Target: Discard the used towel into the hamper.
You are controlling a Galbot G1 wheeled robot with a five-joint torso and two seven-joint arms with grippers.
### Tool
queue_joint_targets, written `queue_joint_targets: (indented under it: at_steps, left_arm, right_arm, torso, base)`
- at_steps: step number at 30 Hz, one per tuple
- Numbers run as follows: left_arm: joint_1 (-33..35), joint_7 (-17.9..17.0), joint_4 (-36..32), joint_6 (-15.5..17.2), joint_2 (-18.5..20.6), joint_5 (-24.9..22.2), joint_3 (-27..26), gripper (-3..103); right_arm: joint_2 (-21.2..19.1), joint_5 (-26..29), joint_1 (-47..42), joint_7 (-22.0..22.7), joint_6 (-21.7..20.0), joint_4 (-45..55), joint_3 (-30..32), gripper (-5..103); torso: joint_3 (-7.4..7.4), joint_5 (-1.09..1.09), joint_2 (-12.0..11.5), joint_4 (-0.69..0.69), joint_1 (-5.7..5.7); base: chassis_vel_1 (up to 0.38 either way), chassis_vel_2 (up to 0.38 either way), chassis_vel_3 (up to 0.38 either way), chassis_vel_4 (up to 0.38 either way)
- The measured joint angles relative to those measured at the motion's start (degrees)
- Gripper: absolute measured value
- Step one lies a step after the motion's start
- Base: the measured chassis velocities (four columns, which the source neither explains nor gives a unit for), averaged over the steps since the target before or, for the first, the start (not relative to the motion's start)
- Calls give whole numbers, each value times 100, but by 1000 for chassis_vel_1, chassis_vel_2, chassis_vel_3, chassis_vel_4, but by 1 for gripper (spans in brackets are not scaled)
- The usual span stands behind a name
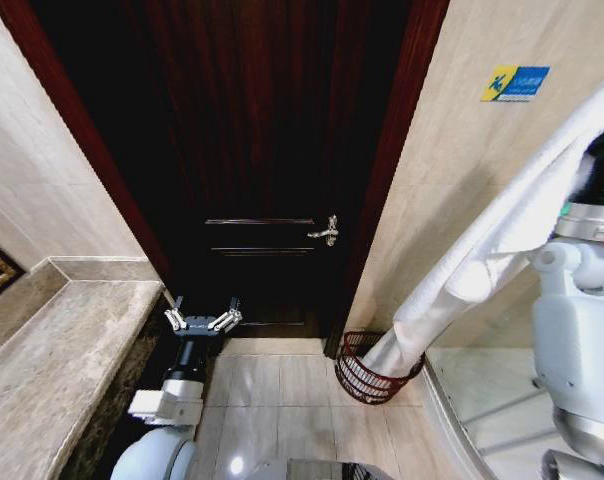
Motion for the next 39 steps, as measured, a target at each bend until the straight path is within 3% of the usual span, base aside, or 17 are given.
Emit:
queue_joint_targets:
  at_steps: [20,39]
  left_arm:
    - [0,0,0,0,0,0,0,100]
    - [0,0,0,0,0,0,0,100]
  right_arm:
    - [392,-263,-647,47,91,278,21,3]
    - [492,-344,-1033,28,199,239,68,3]
  torso:
    - [0,0,0,0,0]
    - [0,0,0,0,0]
  base:
    - [0,0,0,0]
    - [0,0,0,0]
